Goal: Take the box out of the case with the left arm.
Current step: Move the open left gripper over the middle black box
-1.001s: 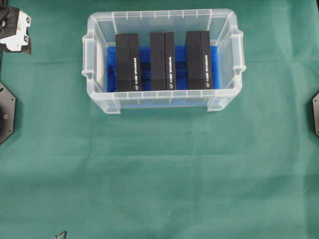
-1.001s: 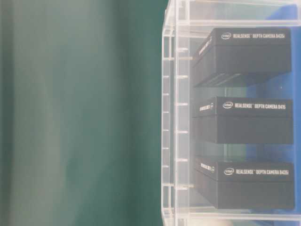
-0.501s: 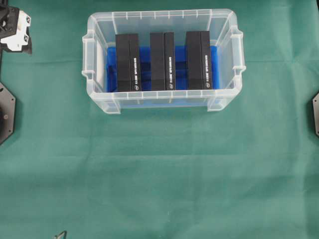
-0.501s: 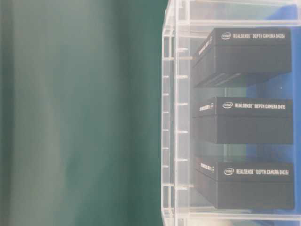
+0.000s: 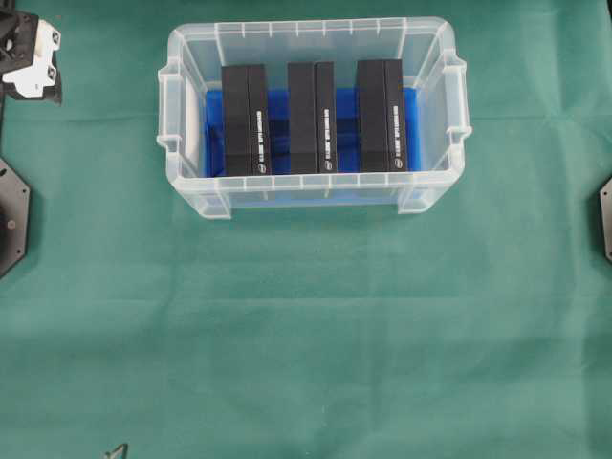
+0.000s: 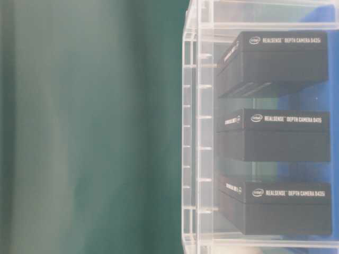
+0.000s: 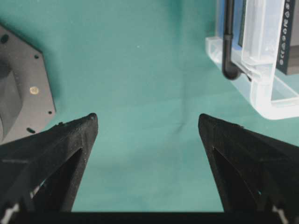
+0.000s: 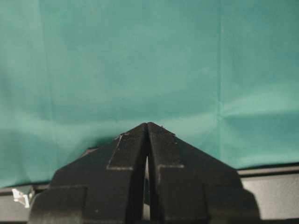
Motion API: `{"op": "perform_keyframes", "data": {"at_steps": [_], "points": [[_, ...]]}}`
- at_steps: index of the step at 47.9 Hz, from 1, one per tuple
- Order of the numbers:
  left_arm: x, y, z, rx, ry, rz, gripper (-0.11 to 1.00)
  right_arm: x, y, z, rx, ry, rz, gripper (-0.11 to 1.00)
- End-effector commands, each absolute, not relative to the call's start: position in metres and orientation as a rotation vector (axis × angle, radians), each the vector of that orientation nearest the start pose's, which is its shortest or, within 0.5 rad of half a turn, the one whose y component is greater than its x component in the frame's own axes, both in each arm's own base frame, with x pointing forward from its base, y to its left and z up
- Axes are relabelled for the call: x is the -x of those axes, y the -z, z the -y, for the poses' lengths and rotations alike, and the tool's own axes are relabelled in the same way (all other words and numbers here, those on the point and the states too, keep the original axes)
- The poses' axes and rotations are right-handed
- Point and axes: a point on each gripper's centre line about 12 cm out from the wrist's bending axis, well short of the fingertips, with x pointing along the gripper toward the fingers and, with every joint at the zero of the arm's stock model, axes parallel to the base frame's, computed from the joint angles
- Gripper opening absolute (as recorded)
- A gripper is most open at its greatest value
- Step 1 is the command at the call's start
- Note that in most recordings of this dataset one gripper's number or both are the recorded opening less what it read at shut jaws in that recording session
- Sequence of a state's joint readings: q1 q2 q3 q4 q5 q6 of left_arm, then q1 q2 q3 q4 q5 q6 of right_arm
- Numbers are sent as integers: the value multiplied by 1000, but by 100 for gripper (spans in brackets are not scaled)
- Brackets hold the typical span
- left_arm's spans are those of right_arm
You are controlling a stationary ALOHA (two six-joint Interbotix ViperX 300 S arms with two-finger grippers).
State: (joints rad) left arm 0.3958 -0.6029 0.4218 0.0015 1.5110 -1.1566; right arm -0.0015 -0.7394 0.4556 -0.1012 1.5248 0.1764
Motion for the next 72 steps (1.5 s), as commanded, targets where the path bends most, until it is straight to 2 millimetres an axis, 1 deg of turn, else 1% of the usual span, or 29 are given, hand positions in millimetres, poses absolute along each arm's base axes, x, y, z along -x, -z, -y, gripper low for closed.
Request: {"op": "perform_keyframes", "data": {"at_steps": [1,10,16,28,29,37,48,65,72], "points": [[-191,-352,-81,1220,-1075,-970,83,-169,-366,12,-91,197,-1214,0],[-209,-354,-88,1217,-1078,-982,83,-169,-366,13,-90,198,-1215,0],[-226,-358,-93,1216,-1061,-964,83,-169,-366,13,-90,198,-1214,0],[-277,-356,-94,1180,-1016,-1000,83,-169,-366,13,-90,198,-1215,0],[-284,-356,-94,1176,-1013,-1006,83,-169,-366,12,-91,197,-1215,0],[-317,-353,-96,1181,-1015,-1018,83,-169,-366,13,-90,198,-1215,0],[-356,-359,-100,1188,-995,-992,83,-168,-366,13,-87,196,-1217,0],[-416,-350,-105,1169,-952,-979,83,-169,-365,13,-87,196,-1218,0],[-434,-348,-106,1156,-935,-956,83,-169,-365,13,-85,195,-1217,0]]}}
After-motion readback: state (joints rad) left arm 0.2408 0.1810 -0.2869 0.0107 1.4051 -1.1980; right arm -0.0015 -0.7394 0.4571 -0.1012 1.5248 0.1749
